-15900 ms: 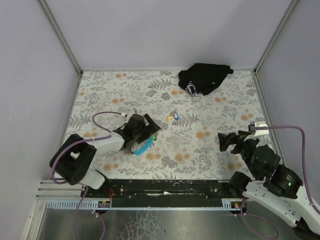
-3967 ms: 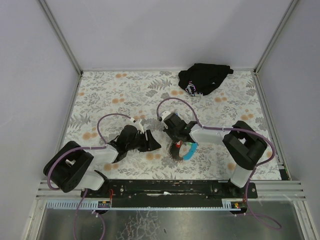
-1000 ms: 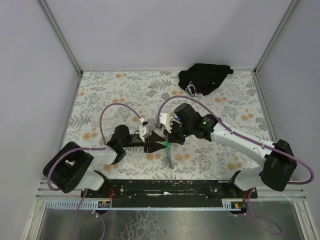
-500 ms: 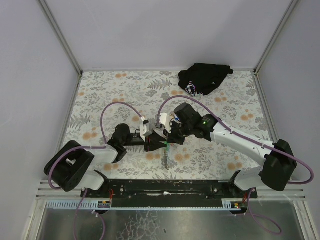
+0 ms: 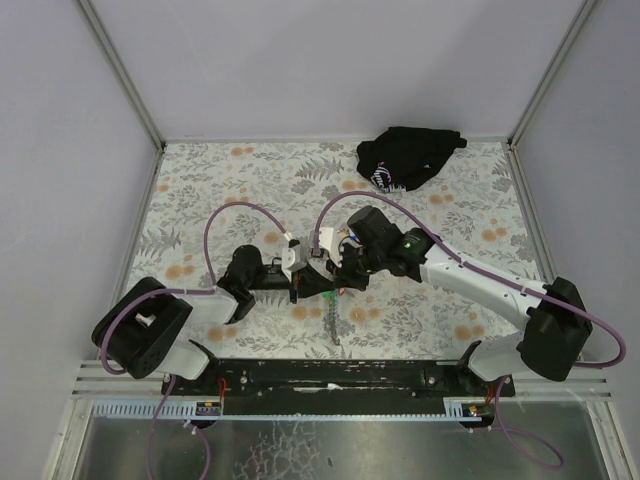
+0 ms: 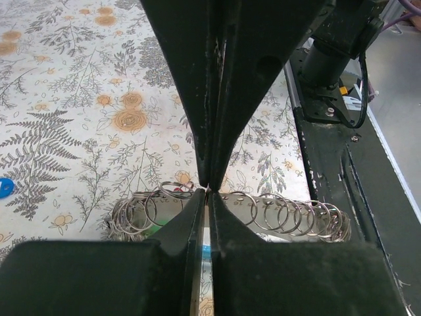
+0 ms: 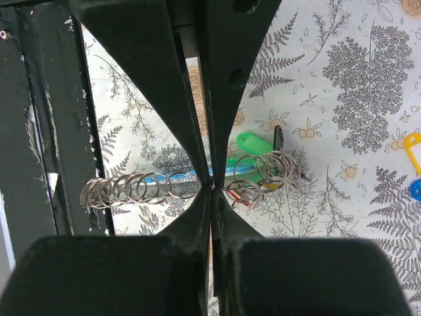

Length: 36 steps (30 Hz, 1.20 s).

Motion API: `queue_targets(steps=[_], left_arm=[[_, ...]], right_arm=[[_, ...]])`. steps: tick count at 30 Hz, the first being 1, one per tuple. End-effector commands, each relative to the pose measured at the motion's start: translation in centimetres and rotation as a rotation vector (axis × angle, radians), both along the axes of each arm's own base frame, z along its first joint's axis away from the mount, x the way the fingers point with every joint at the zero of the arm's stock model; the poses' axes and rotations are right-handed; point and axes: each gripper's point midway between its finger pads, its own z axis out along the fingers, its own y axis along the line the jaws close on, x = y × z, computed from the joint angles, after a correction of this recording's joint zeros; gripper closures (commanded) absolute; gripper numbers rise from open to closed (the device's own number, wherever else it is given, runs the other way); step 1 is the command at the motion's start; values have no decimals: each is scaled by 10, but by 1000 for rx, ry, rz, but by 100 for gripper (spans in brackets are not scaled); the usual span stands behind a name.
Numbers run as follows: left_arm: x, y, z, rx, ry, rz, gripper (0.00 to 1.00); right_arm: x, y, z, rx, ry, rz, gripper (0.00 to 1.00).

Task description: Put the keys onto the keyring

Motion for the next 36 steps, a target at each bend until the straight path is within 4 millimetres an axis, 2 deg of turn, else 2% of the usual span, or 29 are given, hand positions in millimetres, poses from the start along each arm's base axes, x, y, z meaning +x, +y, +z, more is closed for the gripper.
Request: queue_targets(steps=[1, 4, 7, 11, 15, 17, 20, 22, 24, 31, 36], left_arm=[[3, -4, 15, -35, -72, -24, 100], [4, -2, 16, -38, -75, -4, 100], [6, 1, 20, -59, -81, 40, 100], [6, 6, 26, -114, -69, 96, 100], [6, 9, 28, -151, -48, 127, 100], [6, 10, 29, -163, -42, 137, 100], [7, 13, 32, -179, -48, 164, 100], [10, 16, 34, -187, -51, 191, 100], [11, 18, 36, -196, -51, 212, 100], [10, 22, 38, -213, -59, 235, 100], [6, 21, 41, -233, -51, 208, 100]], right_arm=[[5, 15, 20, 85, -39, 29, 100], [8, 15, 23, 110, -62, 4, 100], [12, 12, 31, 160, -108, -43, 84], [18, 7, 53, 300, -190, -105, 83], [26, -3, 62, 426, -232, -165, 83], [29, -7, 62, 478, -256, -185, 81], [31, -11, 60, 535, -292, -196, 75], [26, -11, 52, 552, -296, -152, 66], [21, -9, 47, 572, -305, -104, 61], [18, -3, 32, 578, -265, -35, 54], [9, 2, 21, 591, -270, 53, 55]])
